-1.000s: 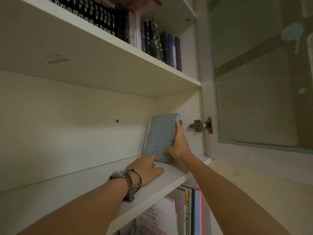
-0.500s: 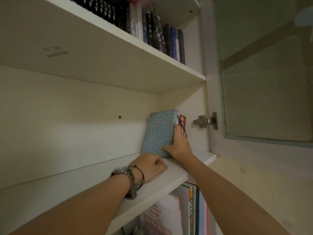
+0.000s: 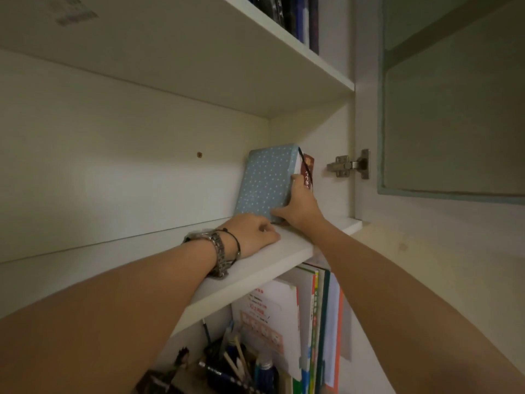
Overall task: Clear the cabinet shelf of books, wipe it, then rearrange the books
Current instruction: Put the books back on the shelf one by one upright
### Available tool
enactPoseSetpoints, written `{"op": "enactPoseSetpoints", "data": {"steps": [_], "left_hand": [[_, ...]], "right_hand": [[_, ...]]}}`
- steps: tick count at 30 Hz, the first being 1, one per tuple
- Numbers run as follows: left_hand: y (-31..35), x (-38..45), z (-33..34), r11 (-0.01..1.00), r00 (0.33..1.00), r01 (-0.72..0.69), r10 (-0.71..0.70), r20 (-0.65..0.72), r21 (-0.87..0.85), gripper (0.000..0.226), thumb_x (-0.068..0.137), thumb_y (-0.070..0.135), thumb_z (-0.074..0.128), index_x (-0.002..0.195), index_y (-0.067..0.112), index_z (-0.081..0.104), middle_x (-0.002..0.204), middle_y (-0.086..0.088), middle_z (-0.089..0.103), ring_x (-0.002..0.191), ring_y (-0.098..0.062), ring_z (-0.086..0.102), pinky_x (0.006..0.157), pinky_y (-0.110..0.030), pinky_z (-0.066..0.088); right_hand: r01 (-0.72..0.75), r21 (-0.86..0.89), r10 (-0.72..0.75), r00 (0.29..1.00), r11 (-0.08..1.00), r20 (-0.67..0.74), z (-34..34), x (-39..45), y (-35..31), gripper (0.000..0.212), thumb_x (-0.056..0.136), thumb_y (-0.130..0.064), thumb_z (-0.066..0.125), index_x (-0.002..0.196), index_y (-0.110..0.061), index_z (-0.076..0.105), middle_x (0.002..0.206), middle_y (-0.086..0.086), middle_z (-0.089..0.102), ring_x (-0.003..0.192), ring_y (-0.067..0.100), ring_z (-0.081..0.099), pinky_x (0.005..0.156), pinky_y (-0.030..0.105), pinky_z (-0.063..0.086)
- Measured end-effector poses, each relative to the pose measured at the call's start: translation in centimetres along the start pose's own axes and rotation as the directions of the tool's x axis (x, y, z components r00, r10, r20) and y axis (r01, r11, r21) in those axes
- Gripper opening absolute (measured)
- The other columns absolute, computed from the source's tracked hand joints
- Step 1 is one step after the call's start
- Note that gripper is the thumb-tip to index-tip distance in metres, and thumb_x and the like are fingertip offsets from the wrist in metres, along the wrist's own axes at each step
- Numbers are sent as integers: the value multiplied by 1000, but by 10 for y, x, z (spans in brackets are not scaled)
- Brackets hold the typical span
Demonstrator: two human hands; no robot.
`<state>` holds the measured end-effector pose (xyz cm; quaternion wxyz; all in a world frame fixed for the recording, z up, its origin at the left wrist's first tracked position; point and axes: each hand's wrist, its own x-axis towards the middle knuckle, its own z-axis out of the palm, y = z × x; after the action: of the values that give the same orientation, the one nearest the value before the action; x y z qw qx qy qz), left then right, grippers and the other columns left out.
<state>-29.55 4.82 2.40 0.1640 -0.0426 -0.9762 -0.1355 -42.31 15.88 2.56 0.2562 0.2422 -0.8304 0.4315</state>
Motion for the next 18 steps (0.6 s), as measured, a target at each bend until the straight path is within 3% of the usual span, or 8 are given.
{"op": "enactPoseSetpoints", "data": {"steps": [4, 9, 12, 15, 18], "left_hand": [[2, -2, -2, 1000, 1000, 5, -5, 10, 18, 34, 95, 43, 49, 119, 23, 62, 126, -1, 59, 113, -18, 54, 92, -25, 41], [7, -6, -4, 998, 1000, 2, -3, 28, 56, 36, 96, 43, 47, 121, 22, 60, 127, -3, 59, 113, -21, 54, 93, -28, 43], [9, -9, -6, 998, 999, 7, -9, 36, 62, 36, 96, 42, 47, 122, 21, 60, 127, -4, 58, 111, -20, 54, 92, -28, 43], [15, -13, -8, 997, 999, -1, -2, 44, 71, 36, 96, 40, 48, 122, 19, 61, 126, -4, 58, 111, -20, 53, 88, -25, 39], [27, -21, -14, 1000, 997, 4, -3, 78, -13, 37, 93, 44, 53, 120, 21, 63, 120, 1, 59, 107, -18, 52, 89, -26, 39]], "right_hand": [[-7, -142, 8, 1000, 990, 3, -15, -14, -5, 53, 83, -30, 69, 127, -16, 43, 112, 7, 60, 98, 26, 59, 85, 44, 51], [-17, -287, 26, 999, 958, 28, -55, -43, 0, 20, 87, -26, 65, 105, -19, 60, 108, 4, 64, 95, 21, 60, 80, 34, 49], [0, -330, 13, 999, 944, 39, -82, -65, 4, 20, 89, -27, 64, 106, -17, 64, 100, 0, 61, 89, 15, 55, 75, 29, 43], [13, -324, 0, 999, 946, 40, -101, -91, 4, 21, 89, -26, 65, 106, -15, 66, 97, 2, 61, 88, 17, 56, 77, 30, 46], [9, -315, 9, 998, 949, 55, -113, -120, 7, 18, 88, -26, 66, 103, -15, 67, 95, 3, 62, 87, 17, 57, 76, 29, 46]]}}
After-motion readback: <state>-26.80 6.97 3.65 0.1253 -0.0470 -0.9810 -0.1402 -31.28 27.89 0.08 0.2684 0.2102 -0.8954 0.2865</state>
